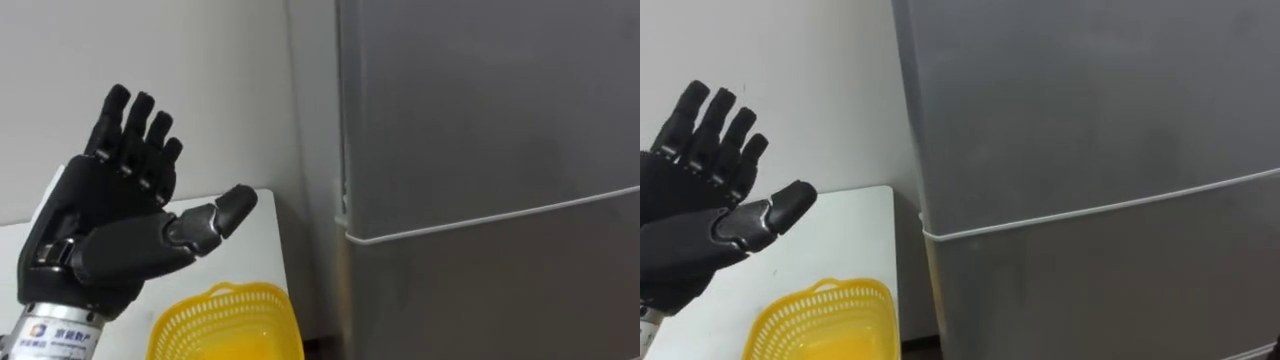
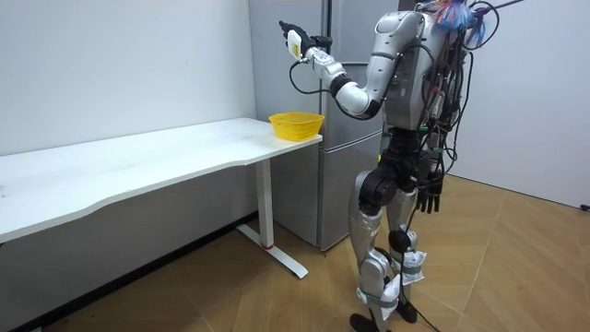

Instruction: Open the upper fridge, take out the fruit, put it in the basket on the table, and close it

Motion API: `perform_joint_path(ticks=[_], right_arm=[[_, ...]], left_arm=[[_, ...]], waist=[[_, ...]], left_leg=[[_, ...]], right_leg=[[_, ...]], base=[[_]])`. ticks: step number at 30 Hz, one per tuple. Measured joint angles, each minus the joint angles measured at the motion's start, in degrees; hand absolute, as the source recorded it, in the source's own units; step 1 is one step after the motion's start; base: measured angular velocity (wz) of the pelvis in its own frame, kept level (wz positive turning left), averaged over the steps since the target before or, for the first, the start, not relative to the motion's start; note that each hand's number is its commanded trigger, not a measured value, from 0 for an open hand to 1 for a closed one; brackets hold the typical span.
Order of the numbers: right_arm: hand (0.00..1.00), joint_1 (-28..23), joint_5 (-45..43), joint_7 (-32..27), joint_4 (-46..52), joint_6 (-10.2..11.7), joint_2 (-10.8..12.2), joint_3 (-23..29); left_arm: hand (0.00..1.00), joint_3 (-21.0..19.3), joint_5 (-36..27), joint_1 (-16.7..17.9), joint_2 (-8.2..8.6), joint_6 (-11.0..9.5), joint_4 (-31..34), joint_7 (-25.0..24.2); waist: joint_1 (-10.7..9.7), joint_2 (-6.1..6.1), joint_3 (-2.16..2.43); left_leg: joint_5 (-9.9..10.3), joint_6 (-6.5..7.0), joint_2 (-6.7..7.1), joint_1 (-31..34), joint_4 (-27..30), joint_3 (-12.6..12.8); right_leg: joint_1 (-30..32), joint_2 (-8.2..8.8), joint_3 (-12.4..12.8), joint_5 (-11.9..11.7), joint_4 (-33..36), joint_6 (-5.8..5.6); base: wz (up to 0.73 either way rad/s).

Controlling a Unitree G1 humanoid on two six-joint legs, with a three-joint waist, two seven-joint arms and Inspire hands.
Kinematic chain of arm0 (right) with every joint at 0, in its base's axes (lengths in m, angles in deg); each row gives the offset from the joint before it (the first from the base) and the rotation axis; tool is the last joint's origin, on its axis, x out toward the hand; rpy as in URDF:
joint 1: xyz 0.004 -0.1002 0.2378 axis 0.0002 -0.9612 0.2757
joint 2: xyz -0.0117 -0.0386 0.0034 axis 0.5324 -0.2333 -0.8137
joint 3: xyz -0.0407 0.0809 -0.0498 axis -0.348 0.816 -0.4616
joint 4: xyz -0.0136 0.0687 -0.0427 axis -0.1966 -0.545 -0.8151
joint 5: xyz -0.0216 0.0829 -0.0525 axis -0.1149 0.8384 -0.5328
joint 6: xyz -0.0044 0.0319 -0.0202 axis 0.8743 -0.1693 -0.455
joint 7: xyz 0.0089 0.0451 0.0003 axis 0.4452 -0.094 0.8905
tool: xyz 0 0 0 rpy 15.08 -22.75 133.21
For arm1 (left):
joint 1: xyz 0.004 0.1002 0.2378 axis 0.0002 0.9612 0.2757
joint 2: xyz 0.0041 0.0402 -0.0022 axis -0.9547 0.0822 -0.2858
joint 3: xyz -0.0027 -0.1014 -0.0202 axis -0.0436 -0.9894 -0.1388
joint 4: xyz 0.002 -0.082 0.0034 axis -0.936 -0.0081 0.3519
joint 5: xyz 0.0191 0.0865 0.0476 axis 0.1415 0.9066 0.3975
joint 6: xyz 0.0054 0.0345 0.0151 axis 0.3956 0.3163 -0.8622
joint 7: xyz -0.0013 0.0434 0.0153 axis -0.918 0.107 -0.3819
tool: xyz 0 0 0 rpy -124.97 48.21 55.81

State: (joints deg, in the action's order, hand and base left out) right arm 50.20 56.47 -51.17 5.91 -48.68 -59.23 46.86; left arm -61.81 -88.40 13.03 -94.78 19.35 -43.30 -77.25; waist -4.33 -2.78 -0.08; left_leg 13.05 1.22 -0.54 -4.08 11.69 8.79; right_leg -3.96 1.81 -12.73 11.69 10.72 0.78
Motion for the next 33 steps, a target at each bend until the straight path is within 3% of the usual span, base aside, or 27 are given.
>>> perform_joint_path(ticks=[14,19,22,27,29,33], right_arm=[[0.00,0.2,-2.0,1.2,0.8,0.2,-0.3,0.1],[0.00,0.6,-1.9,2.7,0.8,0.4,-0.4,0.0],[0.00,1.2,-1.8,2.7,0.7,0.5,-0.5,-0.1],[0.00,2.5,-1.7,2.6,-0.6,1.1,-1.0,-1.3],[0.00,3.2,-1.7,2.6,-1.7,1.6,-1.6,-1.8],[0.00,3.4,-1.7,2.0,-1.8,1.7,-1.9,-2.3]], left_arm=[[0.00,5.1,0.7,-0.1,-0.05,1.2,-0.2,-6.9],[0.00,5.7,0.7,-0.1,-0.99,1.2,-0.1,-8.5],[0.00,8.2,0.8,-0.1,-1.95,1.2,-0.1,-9.2],[0.00,10.4,0.8,-1.1,-2.26,1.2,-0.1,-12.1],[0.00,10.4,0.7,-1.6,-2.26,1.2,-0.1,-12.9],[0.00,11.6,0.7,-2.8,-2.26,1.2,-0.1,-14.4]], waist=[[-0.8,-0.17,-0.21],[-1.5,-0.12,-0.23],[-1.7,-0.18,-0.23],[-1.8,-0.58,-0.14],[-1.8,-1.07,0.15],[-1.8,-1.25,0.11]], left_leg=[[0.0,0.00,-0.01,0.1,0.0,0.0],[0.0,0.00,-0.02,0.0,-0.1,0.0],[0.0,0.00,-0.02,0.4,-0.1,0.0],[0.0,0.00,-0.01,0.5,0.1,0.0],[0.0,0.00,-0.02,0.3,0.0,0.4],[0.0,-0.01,-0.09,0.0,-0.1,0.5]], right_leg=[[0.0,-0.01,0.0,0.0,0.0,0.00],[0.0,0.00,-0.1,0.0,-0.1,0.00],[0.1,0.00,-0.2,0.0,-0.1,-0.02],[0.2,0.03,-0.2,0.0,-0.1,-0.02],[0.2,0.06,-0.1,0.0,-0.1,-0.02],[0.1,0.03,0.0,0.0,0.0,-0.01]], base=[[0.00],[0.00],[0.01],[0.00],[-0.05],[-0.04]])
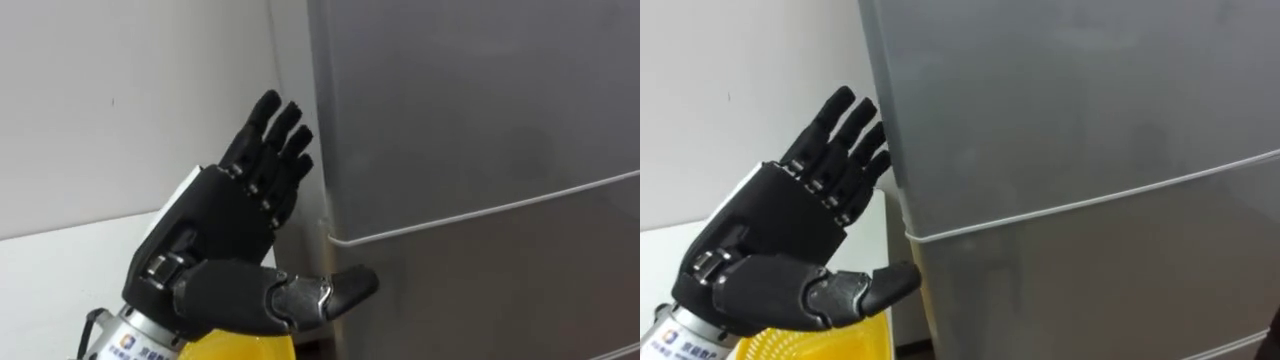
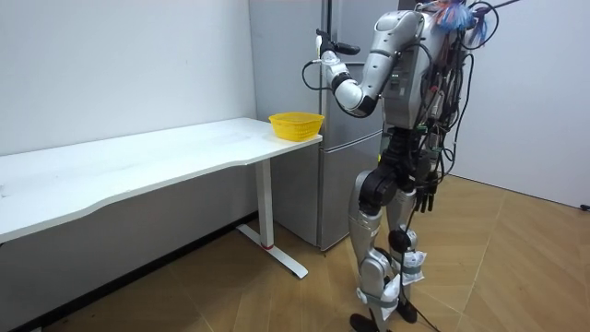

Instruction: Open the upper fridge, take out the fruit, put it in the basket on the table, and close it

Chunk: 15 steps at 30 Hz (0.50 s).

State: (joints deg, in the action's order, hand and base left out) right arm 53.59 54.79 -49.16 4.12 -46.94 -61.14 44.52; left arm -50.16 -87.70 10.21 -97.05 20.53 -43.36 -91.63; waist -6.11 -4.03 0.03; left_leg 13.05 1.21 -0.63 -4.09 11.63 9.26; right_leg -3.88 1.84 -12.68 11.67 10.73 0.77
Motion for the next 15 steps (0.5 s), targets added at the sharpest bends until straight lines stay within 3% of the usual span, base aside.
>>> perform_joint_path(ticks=[14,15], right_arm=[[0.00,0.9,1.4,-1.8,-2.4,0.5,-0.2,-2.4],[0.00,0.9,1.7,-1.8,-2.4,0.5,-0.2,-2.5]], left_arm=[[0.00,0.8,0.0,0.0,-0.22,0.0,0.0,-1.2],[0.04,0.9,0.0,0.0,-0.22,0.0,0.0,-1.2]], waist=[[0.2,0.19,-0.22],[0.2,0.19,-0.22]], left_leg=[[0.0,0.00,0.07,-0.5,-0.3,0.1],[0.0,0.00,0.07,-0.5,-0.3,0.1]], right_leg=[[0.0,0.05,0.1,0.0,-0.1,-0.03],[0.0,0.04,0.1,0.0,-0.1,-0.03]], base=[[0.00],[0.00]])
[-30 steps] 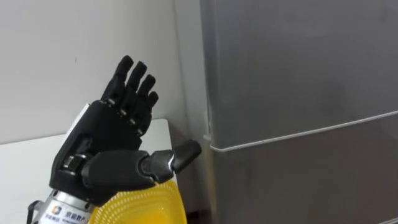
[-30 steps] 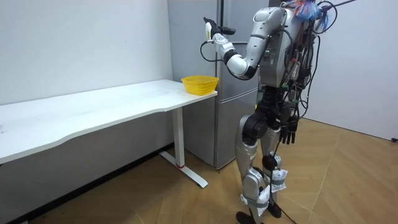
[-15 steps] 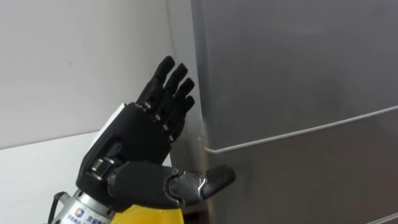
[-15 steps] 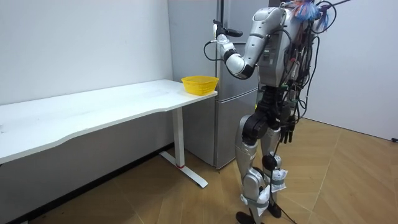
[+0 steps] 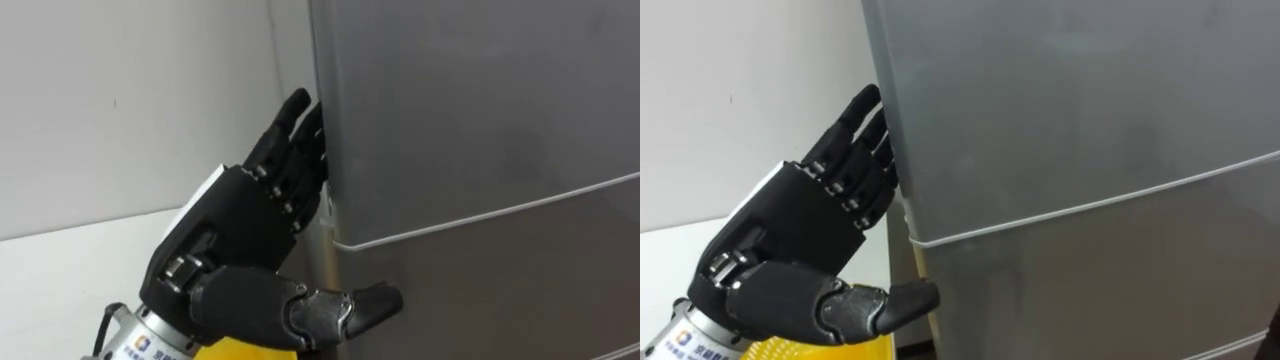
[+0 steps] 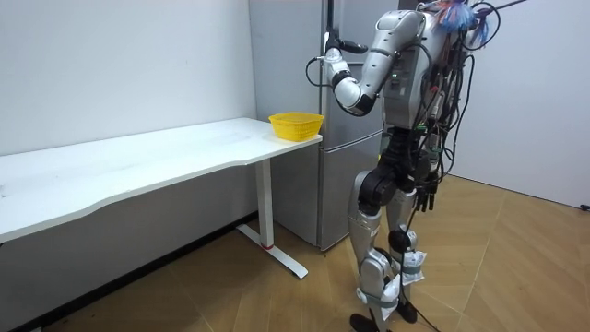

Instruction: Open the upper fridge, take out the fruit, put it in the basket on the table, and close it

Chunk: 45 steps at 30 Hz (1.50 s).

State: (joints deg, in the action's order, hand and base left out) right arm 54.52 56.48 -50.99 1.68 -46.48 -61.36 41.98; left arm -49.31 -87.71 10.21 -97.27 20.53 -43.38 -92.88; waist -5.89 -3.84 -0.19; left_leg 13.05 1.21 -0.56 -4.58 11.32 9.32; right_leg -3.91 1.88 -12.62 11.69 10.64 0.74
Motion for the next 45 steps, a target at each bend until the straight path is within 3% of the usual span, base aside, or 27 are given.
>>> perform_joint_path(ticks=[1,3,4,13,15,16,22,45], right_arm=[[0.00,0.0,0.2,0.0,0.0,0.0,0.0,-0.1],[0.00,0.0,0.5,0.0,0.0,0.0,0.0,-0.4],[0.00,0.0,0.6,-0.1,0.0,0.0,0.0,-0.8],[0.00,0.2,0.5,0.1,0.0,0.0,-0.1,-1.9],[0.00,0.4,0.6,0.1,0.0,0.0,-0.1,-2.0],[0.00,0.4,0.6,0.1,0.0,0.0,-0.1,-2.0],[0.00,0.3,0.5,0.1,0.0,0.0,-0.2,-2.0],[0.00,0.4,0.5,0.7,-1.3,-0.1,-0.7,-2.0]], left_arm=[[0.15,0.0,0.0,0.0,0.00,0.0,0.0,0.0],[0.79,0.1,0.0,0.0,0.00,0.0,0.0,0.0],[0.97,0.1,0.0,0.0,0.00,0.0,0.0,0.0],[1.00,-1.0,-0.1,0.0,-0.01,-1.0,-0.3,1.4],[0.56,0.1,-0.1,0.0,-0.03,-1.3,-0.2,0.9],[0.03,0.6,-0.1,0.0,-0.05,-1.2,-0.2,0.7],[0.00,3.8,-0.1,-0.1,-0.33,-1.1,-0.2,-1.9],[0.00,4.0,-0.1,-0.1,-0.39,-1.1,-0.2,-5.3]], waist=[[0.0,0.00,0.00],[0.0,0.00,0.00],[0.0,0.00,0.00],[0.2,0.19,-0.17],[0.0,0.18,-0.16],[0.0,0.17,-0.16],[-0.1,0.02,-0.10],[-0.3,0.16,-0.18]], left_leg=[[0.0,0.00,0.00,0.0,0.0,0.0],[0.0,0.00,0.01,0.0,0.0,0.0],[0.0,0.00,0.01,0.0,0.0,0.0],[0.0,0.00,0.07,0.2,-0.1,0.0],[0.0,0.00,0.07,0.3,-0.1,0.0],[0.0,0.00,0.06,0.3,-0.1,0.0],[0.0,0.00,0.01,0.2,0.0,0.0],[0.0,0.00,0.03,0.0,0.0,0.1]], right_leg=[[0.0,0.00,0.0,0.0,0.0,0.00],[0.0,0.00,0.0,0.0,0.0,0.00],[0.0,0.00,0.0,0.0,0.0,0.00],[-0.1,0.05,-0.1,0.0,-0.1,-0.01],[-0.1,0.04,-0.1,0.0,0.0,-0.02],[-0.1,0.04,0.0,0.0,0.0,-0.02],[-0.1,-0.03,0.2,0.0,0.0,-0.01],[-0.1,-0.11,1.1,0.0,0.0,-0.01]], base=[[0.00],[0.00],[0.00],[0.00],[0.00],[0.00],[0.00],[0.00]])
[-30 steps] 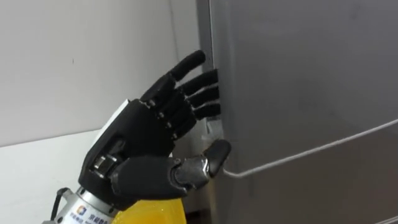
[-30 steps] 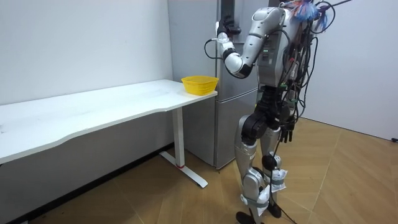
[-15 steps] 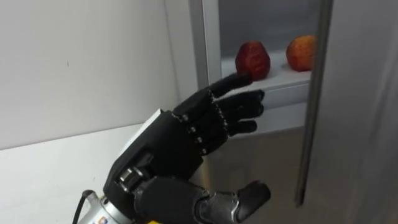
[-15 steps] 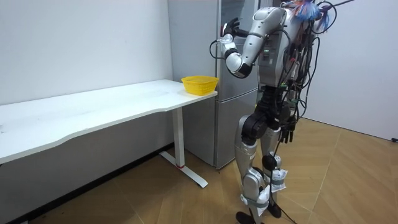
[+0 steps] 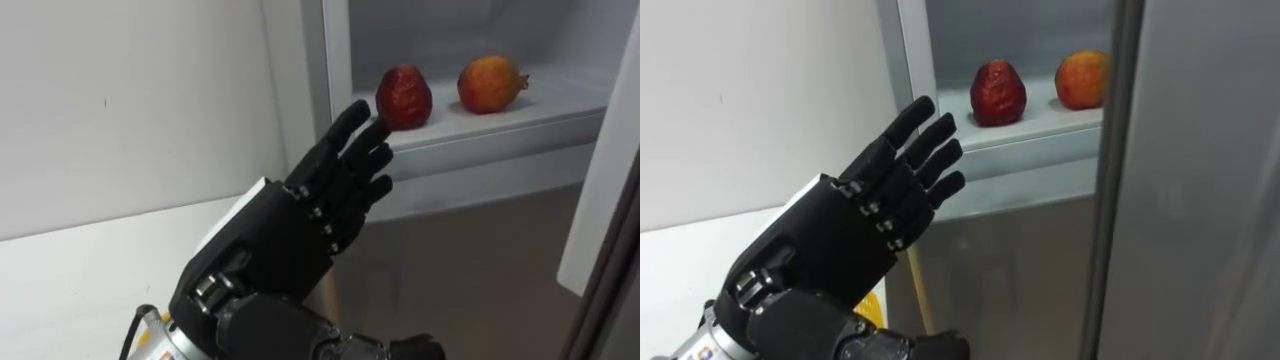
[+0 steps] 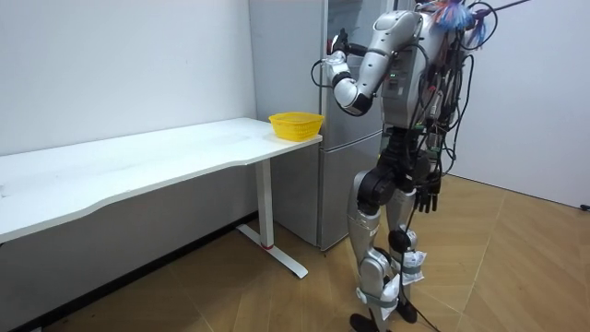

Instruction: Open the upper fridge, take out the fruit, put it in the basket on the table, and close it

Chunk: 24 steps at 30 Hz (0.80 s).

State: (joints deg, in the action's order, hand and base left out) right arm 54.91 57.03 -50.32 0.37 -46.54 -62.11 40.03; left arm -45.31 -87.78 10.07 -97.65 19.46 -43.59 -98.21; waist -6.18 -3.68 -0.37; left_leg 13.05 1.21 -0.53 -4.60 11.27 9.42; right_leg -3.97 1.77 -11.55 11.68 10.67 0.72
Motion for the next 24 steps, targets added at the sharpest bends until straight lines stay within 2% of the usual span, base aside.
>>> perform_joint_path(ticks=[5,10,12,16,21,24], right_arm=[[0.00,0.1,-0.1,0.0,0.0,0.0,0.0,0.0],[0.00,0.4,0.0,0.8,0.3,0.0,-0.1,0.0],[0.00,1.1,0.1,1.3,0.4,0.0,-0.1,0.0],[0.00,1.5,0.0,1.5,0.5,0.0,-0.1,0.0],[0.00,1.7,0.2,1.2,0.5,0.1,-0.6,0.0],[0.00,1.3,0.3,1.2,0.5,0.5,-1.2,0.0]], left_arm=[[0.00,0.2,0.0,0.0,-0.20,0.0,0.0,-0.9],[0.00,2.2,-0.2,-0.9,-0.25,0.0,-0.1,-2.1],[0.00,3.6,-0.3,-1.7,-0.26,0.0,-0.1,-2.6],[0.00,5.8,-0.5,-2.5,-0.17,0.2,0.0,-3.6],[0.00,10.3,-0.4,-6.5,-0.23,0.7,-0.1,-4.9],[0.00,11.6,-0.2,-7.5,-0.57,0.7,-0.1,-4.8]], waist=[[-0.2,0.11,-0.07],[-0.8,0.30,-0.20],[-1.5,0.30,-0.19],[-2.7,0.17,-0.10],[-4.9,0.00,0.08],[-6.4,-0.05,0.11]], left_leg=[[0.0,0.00,0.01,0.0,0.0,0.0],[0.0,0.00,-0.01,0.1,0.0,0.5],[0.0,0.00,-0.08,0.1,0.0,1.4],[0.0,0.00,-0.07,0.0,0.1,1.6],[0.0,0.00,-0.26,0.0,0.0,3.1],[0.0,-0.01,-0.25,0.0,0.0,3.1]], right_leg=[[0.0,0.00,0.1,0.0,0.0,0.00],[0.1,0.02,0.2,0.0,0.0,0.00],[0.2,0.03,0.5,0.0,0.0,-0.03],[0.3,0.02,0.9,0.0,0.0,-0.06],[0.9,-0.11,2.0,-0.1,0.5,-0.02],[1.0,-0.09,2.2,-0.1,0.6,-0.02]], base=[[0.00],[0.00],[-0.07],[-0.06],[-0.12],[-0.04]])
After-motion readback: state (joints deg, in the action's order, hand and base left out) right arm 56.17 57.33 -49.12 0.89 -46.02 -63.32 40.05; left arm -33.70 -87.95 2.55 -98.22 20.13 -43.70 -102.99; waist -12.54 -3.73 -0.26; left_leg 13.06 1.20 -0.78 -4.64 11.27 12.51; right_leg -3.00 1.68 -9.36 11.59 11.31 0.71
